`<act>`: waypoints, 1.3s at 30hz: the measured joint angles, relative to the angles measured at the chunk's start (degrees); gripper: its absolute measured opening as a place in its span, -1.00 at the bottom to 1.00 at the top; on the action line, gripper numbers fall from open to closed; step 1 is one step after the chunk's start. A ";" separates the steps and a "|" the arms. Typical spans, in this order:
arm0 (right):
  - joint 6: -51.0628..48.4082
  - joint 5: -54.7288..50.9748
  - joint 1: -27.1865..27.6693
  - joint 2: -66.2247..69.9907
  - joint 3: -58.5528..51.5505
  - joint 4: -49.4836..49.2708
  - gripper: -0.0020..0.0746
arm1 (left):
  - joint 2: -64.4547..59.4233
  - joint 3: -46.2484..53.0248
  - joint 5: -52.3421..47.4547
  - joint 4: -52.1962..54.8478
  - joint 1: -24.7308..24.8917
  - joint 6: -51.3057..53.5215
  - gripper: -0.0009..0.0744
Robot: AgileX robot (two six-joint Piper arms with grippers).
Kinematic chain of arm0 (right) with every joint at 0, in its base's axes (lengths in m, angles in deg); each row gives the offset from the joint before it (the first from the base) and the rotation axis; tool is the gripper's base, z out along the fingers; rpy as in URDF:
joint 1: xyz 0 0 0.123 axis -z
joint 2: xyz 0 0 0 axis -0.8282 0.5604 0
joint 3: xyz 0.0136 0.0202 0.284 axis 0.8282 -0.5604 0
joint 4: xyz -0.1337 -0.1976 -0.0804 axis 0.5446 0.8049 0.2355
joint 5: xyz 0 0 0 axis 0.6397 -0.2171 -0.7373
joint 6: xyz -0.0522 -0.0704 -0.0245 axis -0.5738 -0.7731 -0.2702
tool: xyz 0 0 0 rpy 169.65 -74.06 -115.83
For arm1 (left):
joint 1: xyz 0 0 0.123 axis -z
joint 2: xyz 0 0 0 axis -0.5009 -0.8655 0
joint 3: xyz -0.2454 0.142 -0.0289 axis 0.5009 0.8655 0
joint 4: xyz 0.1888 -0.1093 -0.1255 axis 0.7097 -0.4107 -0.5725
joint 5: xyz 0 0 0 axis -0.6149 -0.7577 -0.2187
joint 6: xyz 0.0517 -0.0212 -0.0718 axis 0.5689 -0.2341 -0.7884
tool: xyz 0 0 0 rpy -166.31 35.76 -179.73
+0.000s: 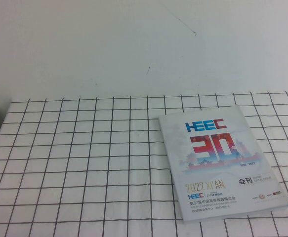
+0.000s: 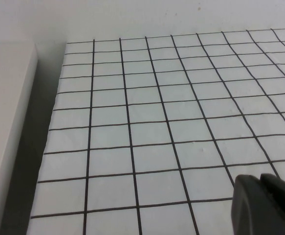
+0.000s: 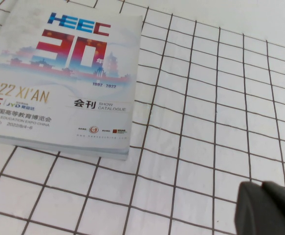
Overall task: Close book
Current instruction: 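Close the open booklet and leave it lying on the table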
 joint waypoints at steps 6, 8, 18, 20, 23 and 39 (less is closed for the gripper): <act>0.00 0.00 0.00 0.00 0.00 -0.09 -0.95 | 0.00 -0.04 0.00 0.81 0.00 -1.14 -0.99; 0.00 0.00 0.00 0.00 0.00 -0.09 -0.95 | 0.00 -0.04 0.00 0.81 0.00 -1.14 -0.99; 0.00 0.00 0.00 0.00 0.00 -0.09 -0.95 | 0.07 -0.04 0.00 0.96 0.00 -1.14 -0.99; 0.00 0.00 0.00 0.00 0.00 -0.09 -0.95 | 0.07 -0.04 0.00 0.96 0.00 -1.14 -0.99; 0.00 0.00 0.00 0.00 0.00 -0.09 -0.95 | 0.07 -0.04 0.00 0.96 0.00 -1.14 -0.99; -1.01 7.40 0.90 -6.05 -5.20 3.41 -0.95 | 0.07 -0.04 0.00 1.06 0.00 -1.23 -0.99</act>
